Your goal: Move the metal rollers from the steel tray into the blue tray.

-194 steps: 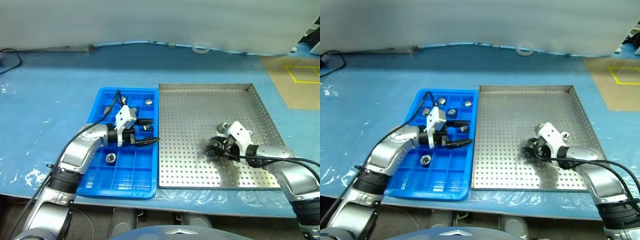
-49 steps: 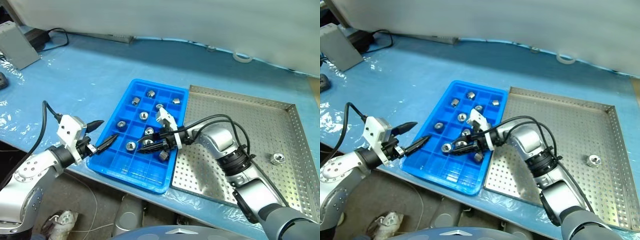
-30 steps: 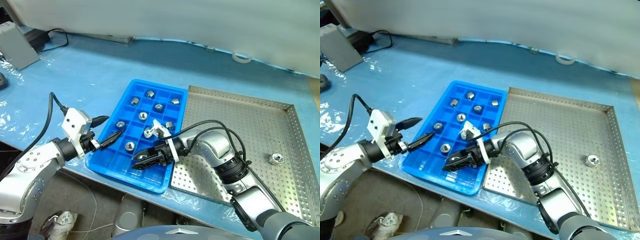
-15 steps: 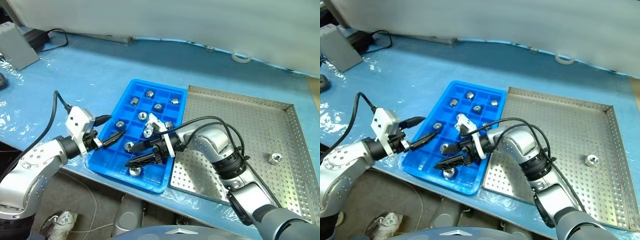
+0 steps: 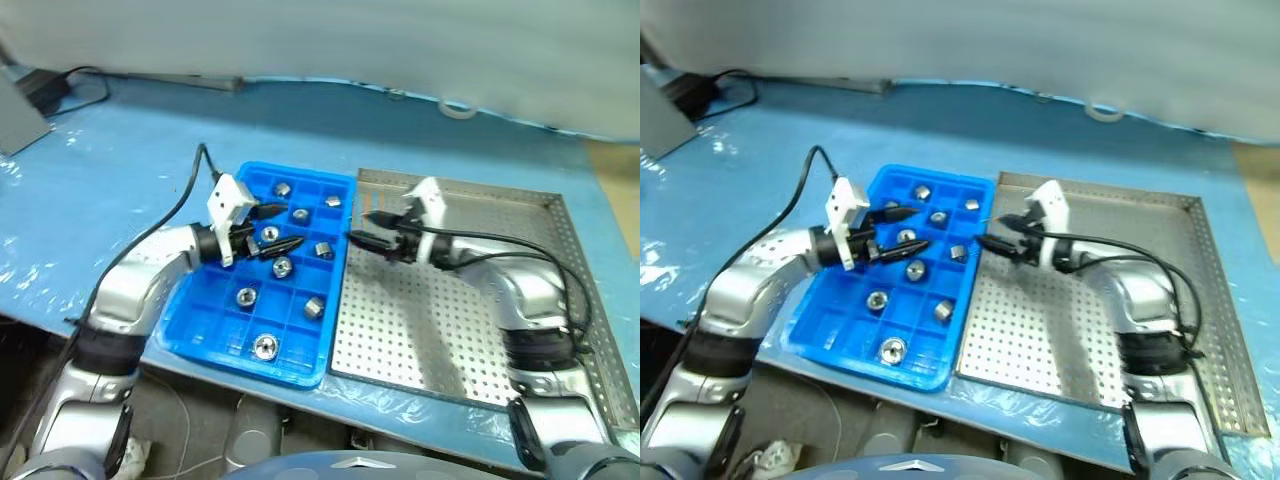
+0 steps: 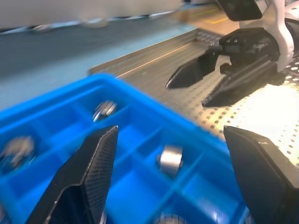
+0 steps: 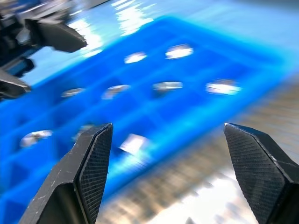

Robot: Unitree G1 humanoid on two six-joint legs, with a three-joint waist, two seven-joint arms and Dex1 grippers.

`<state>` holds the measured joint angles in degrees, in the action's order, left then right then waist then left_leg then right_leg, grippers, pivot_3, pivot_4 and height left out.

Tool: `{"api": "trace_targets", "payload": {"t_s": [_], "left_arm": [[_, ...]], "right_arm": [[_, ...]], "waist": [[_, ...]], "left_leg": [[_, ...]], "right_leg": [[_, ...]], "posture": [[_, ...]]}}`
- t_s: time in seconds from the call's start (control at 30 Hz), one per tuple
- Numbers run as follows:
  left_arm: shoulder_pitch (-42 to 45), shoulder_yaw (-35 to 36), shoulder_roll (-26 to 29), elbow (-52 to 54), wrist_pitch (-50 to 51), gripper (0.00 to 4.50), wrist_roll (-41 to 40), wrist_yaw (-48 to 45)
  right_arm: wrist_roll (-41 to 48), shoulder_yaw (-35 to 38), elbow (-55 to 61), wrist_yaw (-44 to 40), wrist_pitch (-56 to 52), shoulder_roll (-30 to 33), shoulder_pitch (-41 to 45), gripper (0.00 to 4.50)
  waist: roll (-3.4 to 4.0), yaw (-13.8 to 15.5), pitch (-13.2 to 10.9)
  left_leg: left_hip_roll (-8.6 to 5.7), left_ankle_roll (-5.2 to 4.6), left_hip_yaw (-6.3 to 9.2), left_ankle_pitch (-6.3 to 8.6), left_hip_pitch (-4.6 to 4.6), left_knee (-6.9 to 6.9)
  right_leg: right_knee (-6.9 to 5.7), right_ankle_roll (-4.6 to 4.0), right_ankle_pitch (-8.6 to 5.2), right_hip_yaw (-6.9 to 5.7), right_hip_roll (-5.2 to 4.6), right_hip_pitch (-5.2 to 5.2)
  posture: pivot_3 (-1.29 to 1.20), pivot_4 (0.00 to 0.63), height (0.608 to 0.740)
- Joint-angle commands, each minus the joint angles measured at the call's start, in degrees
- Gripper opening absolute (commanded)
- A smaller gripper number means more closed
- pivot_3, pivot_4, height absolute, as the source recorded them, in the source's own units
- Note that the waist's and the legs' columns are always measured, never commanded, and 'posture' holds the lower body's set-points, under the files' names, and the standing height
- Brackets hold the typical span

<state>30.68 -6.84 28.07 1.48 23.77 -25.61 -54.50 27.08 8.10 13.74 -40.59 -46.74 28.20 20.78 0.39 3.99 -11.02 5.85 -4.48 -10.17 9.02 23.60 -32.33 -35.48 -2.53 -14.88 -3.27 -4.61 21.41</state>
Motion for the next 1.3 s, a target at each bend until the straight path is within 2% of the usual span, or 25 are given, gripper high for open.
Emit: {"api": "trace_targets", "payload": {"t_s": [0.03, 0.13, 0.23, 0.37, 0.53, 0.73, 1.0, 1.2, 1.3], "left_arm": [[5.8, -3.3, -3.8, -8.3, -5.7, 3.81, 2.2, -5.9], [10.3, -4.9, -7.6, -15.0, -9.1, 3.81, 3.6, -9.7], [13.2, -5.6, -10.5, -20.3, -12.0, 3.81, 4.9, -12.0], [15.4, -6.1, -13.7, -24.4, -13.3, 3.81, 5.9, -14.1], [15.7, -6.1, -14.7, -25.3, -14.0, 3.81, 7.1, -15.5], [16.0, -5.0, -14.9, -26.0, -14.0, 3.81, 7.3, -15.9], [13.6, -4.4, -16.0, -22.3, -12.5, 3.81, 6.7, -13.4], [10.8, -4.2, -14.4, -17.8, -10.6, 3.81, 7.2, -11.3], [10.0, -4.1, -13.5, -16.5, -10.0, 3.81, 7.3, -10.5]], "right_arm": [[2.6, 10.3, 7.6, 4.5, 0.4, 1.1, -6.2, 3.95], [3.1, 16.3, 12.4, 8.3, 0.9, 0.5, -12.9, 3.95], [2.3, 18.4, 14.5, 12.6, 1.9, -1.9, -18.3, 3.95], [-2.1, 15.4, 15.1, 18.2, 4.3, -4.5, -22.9, 3.95], [-6.9, 13.3, 11.1, 22.9, 7.7, -5.5, -23.2, 3.95], [-7.6, 15.2, 6.6, 25.6, 9.8, -5.2, -21.0, 3.95], [-8.5, 11.8, -3.4, 21.9, 13.6, -3.9, -17.6, 3.95], [-9.6, 8.6, -10.8, 20.2, 16.8, -4.5, -13.8, 3.95], [-9.4, 7.5, -11.2, 19.1, 17.4, -4.9, -13.1, 3.4]], "waist": [[0.0, -1.8, 0.0], [0.02, -4.7, 0.0], [0.09, -7.2, 0.1], [0.13, -9.2, 0.1], [0.13, -11.1, 0.1], [0.14, -11.7, 0.1], [0.16, -11.8, 0.1], [0.19, -11.1, 0.1], [0.2, -10.9, 0.1]], "left_leg": [[0.0, -0.13, -0.01, 0.08, 0.0, -0.05], [0.03, -0.74, -0.05, 0.25, 0.09, -0.19], [0.11, -1.06, -0.07, 0.44, 0.15, -0.38], [0.23, -1.12, -0.07, 0.48, 0.21, -0.67], [0.24, -1.03, -0.07, 0.64, 0.14, -0.94], [0.22, -1.41, -0.06, 0.67, 0.24, -0.99], [0.23, -1.64, -0.07, 0.79, 0.47, -1.02], [0.25, -1.62, -0.05, 0.78, 0.37, -1.09], [0.25, -1.62, -0.05, 0.78, 0.36, -1.1]], "right_leg": [[0.02, 0.0, 0.0, 0.0, 0.0, -0.01], [0.08, -0.01, -0.01, 0.0, 0.0, 0.0], [0.09, -0.03, -0.02, 0.0, 0.03, 0.03], [0.18, -0.06, -0.03, -0.01, 0.15, -0.07], [0.26, -0.13, 0.03, 0.0, 0.15, -0.31], [0.48, -0.2, 0.09, 0.0, 0.15, -0.38], [0.61, -0.21, 0.1, -0.08, 0.12, -0.3], [0.55, -0.23, 0.11, -0.11, 0.13, -0.38], [0.53, -0.24, 0.12, -0.11, 0.12, -0.4]], "posture": [[-0.39, 0.15, 0.74], [-0.48, 0.15, 0.74], [-0.53, 0.15, 0.74], [-0.57, 0.15, 0.74], [-0.58, 0.15, 0.74], [-0.56, 0.15, 0.74], [-0.49, 0.15, 0.74], [-0.43, 0.15, 0.74], [-0.41, 0.15, 0.74]]}}
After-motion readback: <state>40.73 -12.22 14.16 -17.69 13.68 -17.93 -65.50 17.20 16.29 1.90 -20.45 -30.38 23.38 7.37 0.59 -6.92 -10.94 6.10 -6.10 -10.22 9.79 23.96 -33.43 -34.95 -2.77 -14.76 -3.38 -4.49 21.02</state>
